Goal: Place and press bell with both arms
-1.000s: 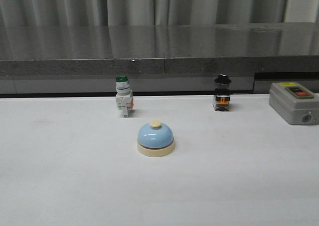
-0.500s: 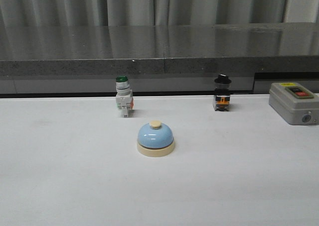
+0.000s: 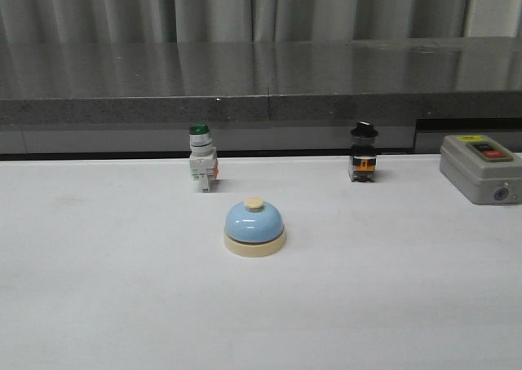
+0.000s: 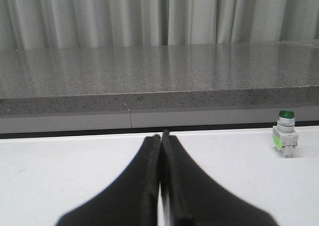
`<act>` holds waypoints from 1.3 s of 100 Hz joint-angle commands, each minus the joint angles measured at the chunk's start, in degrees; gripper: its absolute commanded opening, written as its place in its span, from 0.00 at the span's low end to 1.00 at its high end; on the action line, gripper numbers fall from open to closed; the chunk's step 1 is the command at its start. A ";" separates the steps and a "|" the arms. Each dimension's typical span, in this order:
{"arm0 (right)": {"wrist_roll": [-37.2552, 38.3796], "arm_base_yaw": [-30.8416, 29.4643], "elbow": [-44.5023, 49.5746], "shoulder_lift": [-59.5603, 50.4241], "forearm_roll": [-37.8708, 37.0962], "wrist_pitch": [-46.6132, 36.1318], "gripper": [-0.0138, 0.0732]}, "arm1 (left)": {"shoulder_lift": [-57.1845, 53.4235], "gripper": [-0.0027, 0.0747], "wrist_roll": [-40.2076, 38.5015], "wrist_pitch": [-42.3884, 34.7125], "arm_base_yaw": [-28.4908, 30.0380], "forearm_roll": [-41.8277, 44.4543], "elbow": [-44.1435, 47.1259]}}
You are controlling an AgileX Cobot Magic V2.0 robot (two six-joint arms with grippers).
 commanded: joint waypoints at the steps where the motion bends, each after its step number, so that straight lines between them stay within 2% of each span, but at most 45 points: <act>1: -0.16 -0.36 0.53 -2.74 -0.71 -7.23 0.09 | -1.66 0.01 -0.46 -4.32 0.11 -0.03 2.44; 25: -0.16 -0.36 3.26 -4.90 -6.10 -11.16 0.09 | -1.66 0.01 -0.46 -4.32 0.11 -0.03 2.44; 49: -0.16 -0.31 9.56 -4.90 -6.10 -26.87 0.09 | -1.66 0.01 -0.46 -4.32 0.11 -0.03 2.44; 59: -0.16 -0.31 12.27 -4.90 -6.10 -30.44 0.09 | -1.66 0.01 -0.46 -4.32 0.11 -0.03 2.44; 91: -0.16 -0.31 20.18 -4.90 -6.21 -36.60 0.09 | -1.66 0.01 -0.46 -4.32 0.11 -0.03 2.44; 130: -0.16 -0.31 20.11 -4.90 -6.79 -34.93 0.09 | -1.66 0.01 -0.46 -4.32 0.11 -0.03 2.44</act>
